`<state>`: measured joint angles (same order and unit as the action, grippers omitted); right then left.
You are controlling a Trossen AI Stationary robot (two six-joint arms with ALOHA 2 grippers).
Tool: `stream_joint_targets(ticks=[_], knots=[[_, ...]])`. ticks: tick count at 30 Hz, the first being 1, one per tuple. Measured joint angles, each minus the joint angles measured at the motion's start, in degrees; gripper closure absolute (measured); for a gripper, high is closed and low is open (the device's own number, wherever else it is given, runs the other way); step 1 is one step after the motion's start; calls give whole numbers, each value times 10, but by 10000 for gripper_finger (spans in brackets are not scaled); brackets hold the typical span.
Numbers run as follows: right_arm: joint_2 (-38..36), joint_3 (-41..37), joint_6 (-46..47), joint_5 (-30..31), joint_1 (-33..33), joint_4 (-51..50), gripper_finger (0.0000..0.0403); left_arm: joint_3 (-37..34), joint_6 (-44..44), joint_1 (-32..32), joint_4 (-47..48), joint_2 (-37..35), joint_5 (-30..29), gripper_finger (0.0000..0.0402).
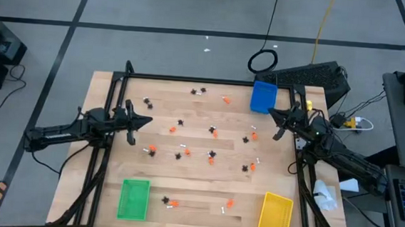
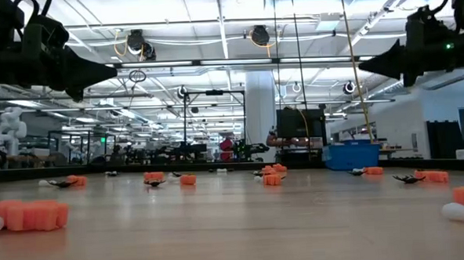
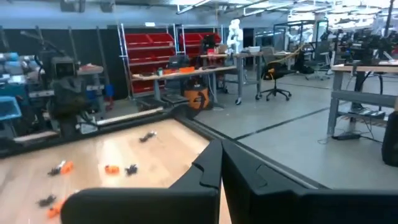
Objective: Sort Halloween decoration
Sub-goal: Put the orange toy skeleton into the blue bin
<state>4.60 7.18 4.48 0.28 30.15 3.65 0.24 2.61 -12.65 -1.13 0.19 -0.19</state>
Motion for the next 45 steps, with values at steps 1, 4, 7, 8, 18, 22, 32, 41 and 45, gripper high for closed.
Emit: stream_joint_targets(ticks=[1, 4, 7, 8, 18, 22, 32, 41, 45], knots=[[12, 6, 3, 5, 0, -3, 403, 0, 0, 0, 0, 0, 0, 402], [50, 22, 15, 15, 0, -29, 403, 0, 0, 0, 0, 0, 0, 402], [90, 34, 34, 15, 0, -27, 403, 0, 0, 0, 0, 0, 0, 402], [104, 36, 42, 16, 0, -30, 403, 0, 0, 0, 0, 0, 0, 402], [225, 60, 71, 57, 0, -37, 403, 0, 0, 0, 0, 0, 0, 402], [259, 91, 72, 57, 0, -78, 403, 0, 0, 0, 0, 0, 0, 402], [338, 197, 113, 59, -5, -254, 403, 0, 0, 0, 0, 0, 0, 402], [406, 240, 200, 21, -55, -377, 390, 0, 0, 0, 0, 0, 0, 402], [433, 240, 243, 11, -93, -402, 363, 0, 0, 0, 0, 0, 0, 402]])
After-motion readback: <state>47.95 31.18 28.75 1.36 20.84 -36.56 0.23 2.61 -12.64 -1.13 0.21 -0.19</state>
